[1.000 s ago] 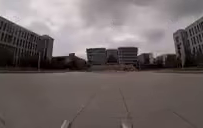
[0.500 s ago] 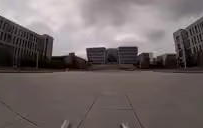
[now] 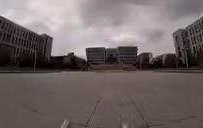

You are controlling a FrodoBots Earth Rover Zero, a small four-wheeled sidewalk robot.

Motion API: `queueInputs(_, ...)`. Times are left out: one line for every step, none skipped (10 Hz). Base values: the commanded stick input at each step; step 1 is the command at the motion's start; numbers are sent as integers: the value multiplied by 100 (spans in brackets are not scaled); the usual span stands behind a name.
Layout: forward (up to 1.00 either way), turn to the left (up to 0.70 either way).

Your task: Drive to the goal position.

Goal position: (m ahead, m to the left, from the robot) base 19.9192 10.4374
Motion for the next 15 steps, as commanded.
queueInputs(100, 0)
queueInputs(100, 0)
queueInputs(100, 0)
queueInputs(100, 0)
queueInputs(100, 0)
queueInputs(100, 0)
queueInputs(100, 0)
queueInputs(100, 0)
queueInputs(100, 0)
queueInputs(100, 0)
queueInputs(100, 0)
queueInputs(100, 0)
queueInputs(100, 0)
queueInputs(100, 0)
queueInputs(100, 0)
